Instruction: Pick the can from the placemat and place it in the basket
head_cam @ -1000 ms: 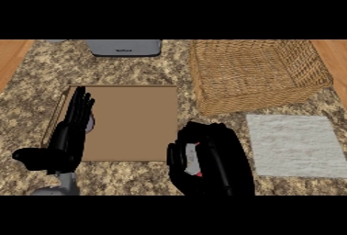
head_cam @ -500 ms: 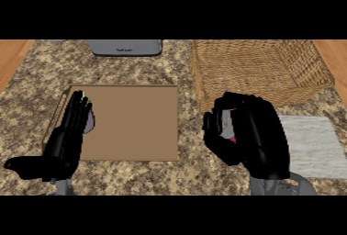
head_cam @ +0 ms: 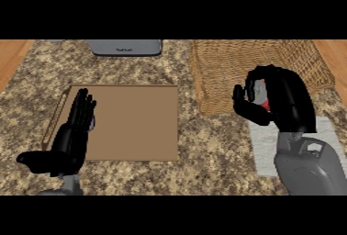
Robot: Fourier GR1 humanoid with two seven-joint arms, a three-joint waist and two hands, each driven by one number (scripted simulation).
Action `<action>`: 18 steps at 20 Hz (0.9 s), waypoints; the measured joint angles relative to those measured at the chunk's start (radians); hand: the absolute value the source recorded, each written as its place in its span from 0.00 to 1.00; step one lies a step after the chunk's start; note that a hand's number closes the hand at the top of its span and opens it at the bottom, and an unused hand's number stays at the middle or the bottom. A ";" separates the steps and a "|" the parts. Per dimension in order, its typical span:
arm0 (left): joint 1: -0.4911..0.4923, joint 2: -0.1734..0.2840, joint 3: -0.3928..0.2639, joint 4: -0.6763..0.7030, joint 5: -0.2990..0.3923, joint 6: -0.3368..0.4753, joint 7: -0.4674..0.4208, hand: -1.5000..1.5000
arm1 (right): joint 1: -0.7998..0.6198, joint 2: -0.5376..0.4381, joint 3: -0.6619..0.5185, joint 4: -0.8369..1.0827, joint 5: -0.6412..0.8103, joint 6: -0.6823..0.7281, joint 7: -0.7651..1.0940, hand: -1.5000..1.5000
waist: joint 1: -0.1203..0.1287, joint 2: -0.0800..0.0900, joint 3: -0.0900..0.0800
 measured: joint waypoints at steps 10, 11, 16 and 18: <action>-0.017 0.014 0.026 -0.014 0.014 -0.019 0.033 0.50 | -0.057 -0.066 -0.115 0.287 0.004 -0.055 -0.215 1.00 | 0.003 0.000 0.000; -0.015 0.016 0.032 -0.003 0.019 -0.027 0.019 0.50 | -0.056 -0.074 -0.123 0.313 0.005 -0.058 -0.235 1.00 | 0.003 0.000 0.000; -0.003 0.008 0.021 -0.021 0.009 -0.027 0.028 0.50 | -0.067 -0.095 -0.160 0.428 0.007 -0.081 -0.326 1.00 | 0.003 0.000 0.000; -0.018 -0.002 0.019 -0.006 -0.001 -0.016 0.023 0.50 | -0.060 -0.075 -0.162 0.478 0.014 -0.127 -0.363 1.00 | 0.003 0.000 0.000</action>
